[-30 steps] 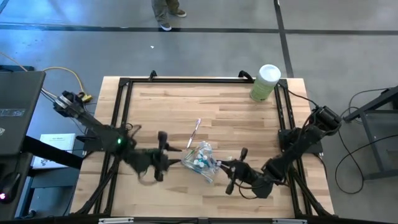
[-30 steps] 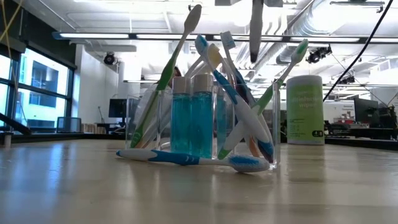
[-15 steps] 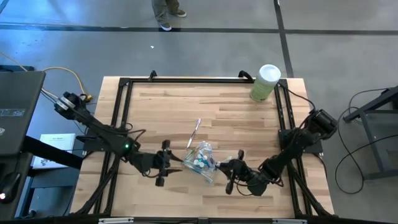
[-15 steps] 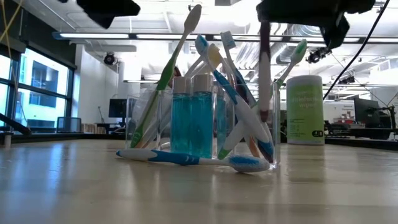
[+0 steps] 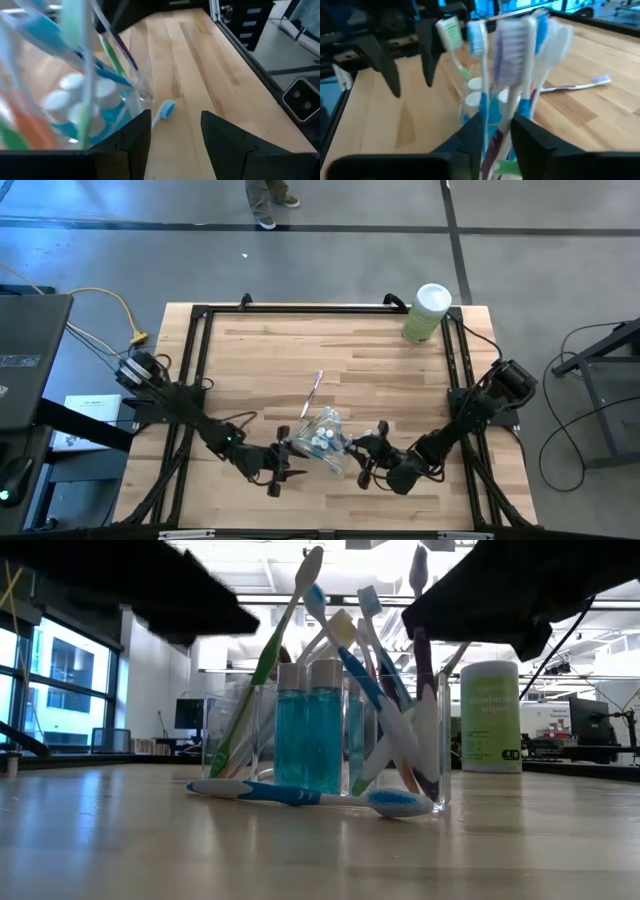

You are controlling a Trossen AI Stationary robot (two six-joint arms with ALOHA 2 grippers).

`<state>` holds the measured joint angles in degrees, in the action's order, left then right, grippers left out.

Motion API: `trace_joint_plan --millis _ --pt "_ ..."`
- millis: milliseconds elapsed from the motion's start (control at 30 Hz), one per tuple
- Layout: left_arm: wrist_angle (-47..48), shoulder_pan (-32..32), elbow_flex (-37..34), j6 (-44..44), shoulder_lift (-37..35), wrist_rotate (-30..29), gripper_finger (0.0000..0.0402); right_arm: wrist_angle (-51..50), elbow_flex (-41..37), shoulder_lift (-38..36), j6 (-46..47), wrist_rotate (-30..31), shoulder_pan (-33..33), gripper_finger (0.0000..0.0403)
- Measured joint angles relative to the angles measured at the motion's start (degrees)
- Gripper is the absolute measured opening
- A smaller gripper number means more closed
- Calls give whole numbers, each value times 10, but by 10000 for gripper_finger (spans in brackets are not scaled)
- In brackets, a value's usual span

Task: Pick & Place toothbrushing station
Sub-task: Put the purple toothbrush into the transparent organizer, then put the blue toothbrush into the transparent organizer

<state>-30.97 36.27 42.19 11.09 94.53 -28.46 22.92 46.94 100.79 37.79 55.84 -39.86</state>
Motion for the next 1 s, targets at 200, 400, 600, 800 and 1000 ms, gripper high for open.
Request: trace_joint_plan --millis 200,400,600,800,1000 --pt "-36 0 39 -5 75 1 165 1 0 -9 -38 -23 -3 158" --pt "47 6 132 -43 131 -24 165 18 0 -24 -114 -20 -32 220" --pt "231 5 259 -22 188 -66 165 18 0 -56 -144 -16 -70 240" --pt "326 -15 344 6 234 -69 165 28 0 -81 -166 -12 -114 235" --pt "374 -42 389 10 270 -58 165 36 0 -86 -167 10 -157 235"
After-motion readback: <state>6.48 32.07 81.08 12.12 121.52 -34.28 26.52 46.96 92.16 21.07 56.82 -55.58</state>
